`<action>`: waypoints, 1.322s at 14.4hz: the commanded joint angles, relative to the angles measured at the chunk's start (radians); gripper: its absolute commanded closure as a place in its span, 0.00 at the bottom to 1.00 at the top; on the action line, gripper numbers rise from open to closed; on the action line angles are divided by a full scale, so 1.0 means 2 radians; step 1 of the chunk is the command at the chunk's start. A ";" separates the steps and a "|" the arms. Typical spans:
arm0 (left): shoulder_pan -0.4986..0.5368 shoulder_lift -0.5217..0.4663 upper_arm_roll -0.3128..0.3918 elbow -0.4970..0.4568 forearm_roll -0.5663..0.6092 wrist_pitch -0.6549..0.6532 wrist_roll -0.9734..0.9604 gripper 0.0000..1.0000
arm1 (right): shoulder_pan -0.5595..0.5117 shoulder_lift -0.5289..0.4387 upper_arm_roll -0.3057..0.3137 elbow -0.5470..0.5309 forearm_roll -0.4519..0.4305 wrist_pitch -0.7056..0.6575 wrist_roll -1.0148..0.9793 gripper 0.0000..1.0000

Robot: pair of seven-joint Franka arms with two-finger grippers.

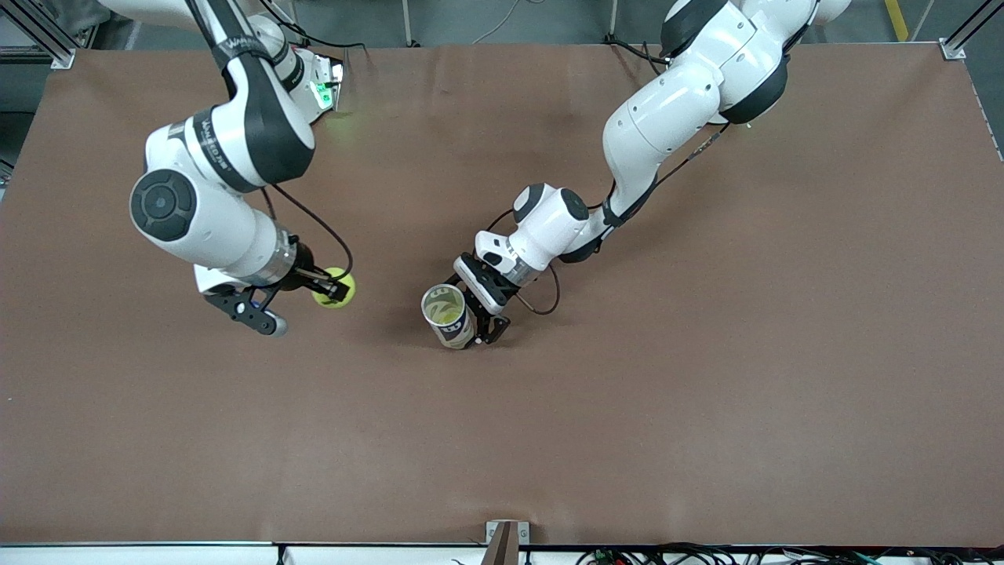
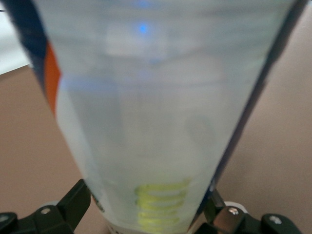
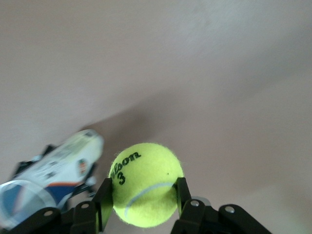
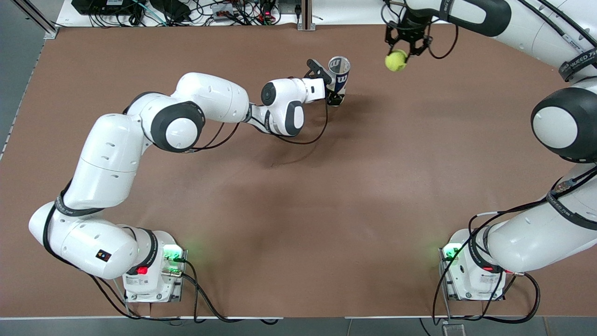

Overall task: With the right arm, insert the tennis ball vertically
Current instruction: 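Lift the second ball and carry it above the can opening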

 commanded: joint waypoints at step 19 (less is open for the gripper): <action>0.008 -0.010 -0.004 -0.009 -0.006 0.006 0.001 0.00 | 0.076 0.130 -0.005 0.161 0.072 0.040 0.244 1.00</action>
